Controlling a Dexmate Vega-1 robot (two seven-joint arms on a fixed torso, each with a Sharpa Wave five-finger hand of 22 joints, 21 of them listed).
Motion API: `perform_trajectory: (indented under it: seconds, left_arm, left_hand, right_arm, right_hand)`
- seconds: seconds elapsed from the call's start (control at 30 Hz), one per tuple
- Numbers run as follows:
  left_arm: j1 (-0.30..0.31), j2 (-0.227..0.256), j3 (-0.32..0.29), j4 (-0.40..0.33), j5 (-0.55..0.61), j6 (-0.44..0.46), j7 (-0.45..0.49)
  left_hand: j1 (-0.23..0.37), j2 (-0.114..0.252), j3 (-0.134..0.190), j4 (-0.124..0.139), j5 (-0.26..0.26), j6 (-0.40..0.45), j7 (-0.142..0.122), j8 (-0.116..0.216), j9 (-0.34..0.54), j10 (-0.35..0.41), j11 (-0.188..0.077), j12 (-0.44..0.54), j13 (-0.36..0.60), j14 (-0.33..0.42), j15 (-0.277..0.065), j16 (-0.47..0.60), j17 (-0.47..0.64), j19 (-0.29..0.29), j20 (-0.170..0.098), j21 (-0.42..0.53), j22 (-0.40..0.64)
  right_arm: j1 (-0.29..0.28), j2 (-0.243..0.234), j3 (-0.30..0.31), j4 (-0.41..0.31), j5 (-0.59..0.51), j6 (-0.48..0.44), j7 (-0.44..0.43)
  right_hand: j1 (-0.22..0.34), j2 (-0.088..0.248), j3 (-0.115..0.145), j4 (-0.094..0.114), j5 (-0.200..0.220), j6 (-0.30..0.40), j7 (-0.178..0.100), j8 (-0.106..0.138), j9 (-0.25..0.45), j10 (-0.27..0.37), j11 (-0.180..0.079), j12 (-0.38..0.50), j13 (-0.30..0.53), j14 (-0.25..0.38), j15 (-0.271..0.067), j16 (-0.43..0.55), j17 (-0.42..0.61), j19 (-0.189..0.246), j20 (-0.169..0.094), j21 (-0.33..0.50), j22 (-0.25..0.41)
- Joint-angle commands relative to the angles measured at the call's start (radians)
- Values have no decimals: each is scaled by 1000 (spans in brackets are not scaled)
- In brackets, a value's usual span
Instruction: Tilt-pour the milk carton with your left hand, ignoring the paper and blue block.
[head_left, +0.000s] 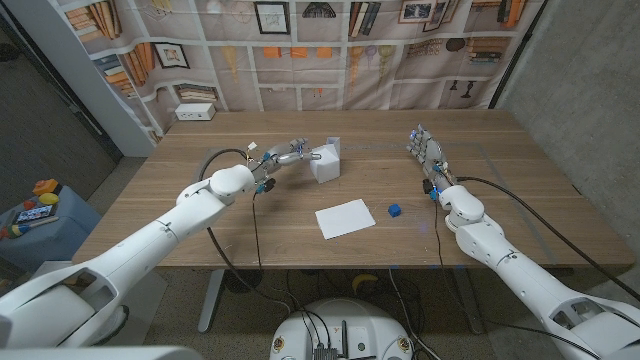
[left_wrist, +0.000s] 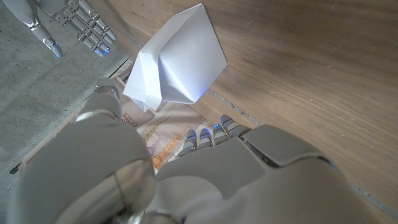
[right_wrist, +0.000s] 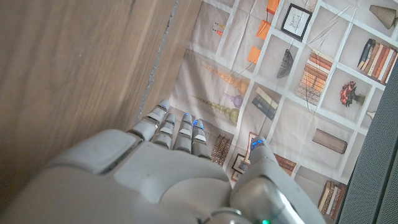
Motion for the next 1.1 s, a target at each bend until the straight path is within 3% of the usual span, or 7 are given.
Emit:
perform_trajectory:
  seconds: [0.03,0.63,0.83,1.1]
  left_arm:
    - [32,14,-52,5,-52,-100,-11]
    - [79,-39,-108,111,-121,-256,21]
    - [62,-86,-107,195,-120,-321,35]
    - [53,-143,-109,271,-140,-374,53]
  left_hand:
    - [-13,3,0,5,1,-3,4,-4,3,-5,1,4,2,-4,4,2,2,-10,-29,2,2]
    - [-39,33,4,15,1,35,3,-8,3,13,-2,17,-2,12,-1,11,2,7,-23,15,2]
    - [-49,48,7,19,0,51,2,-9,3,22,-2,20,-3,19,-2,13,2,16,-22,18,2]
    - [-65,72,11,29,-1,68,1,-12,3,30,-2,22,-4,26,-2,14,2,25,-21,20,3]
  right_arm:
    - [-38,-7,4,-69,-22,-9,-53]
    - [-1,8,-2,-49,-30,6,-36]
    - [21,42,3,19,-18,80,-6]
    - [23,39,3,13,-12,64,-3]
  right_hand:
    - [-6,21,9,0,-5,11,2,3,2,7,1,8,2,4,0,5,6,2,-1,2,2]
    - [-10,19,10,0,-5,9,4,2,2,8,2,8,2,4,-5,5,6,3,-5,2,2]
    - [-11,18,10,0,-5,10,4,2,2,9,2,9,2,6,-8,6,6,6,-6,4,2]
    - [-12,17,10,1,-5,14,4,3,2,12,2,10,2,10,-9,8,6,9,-10,4,2]
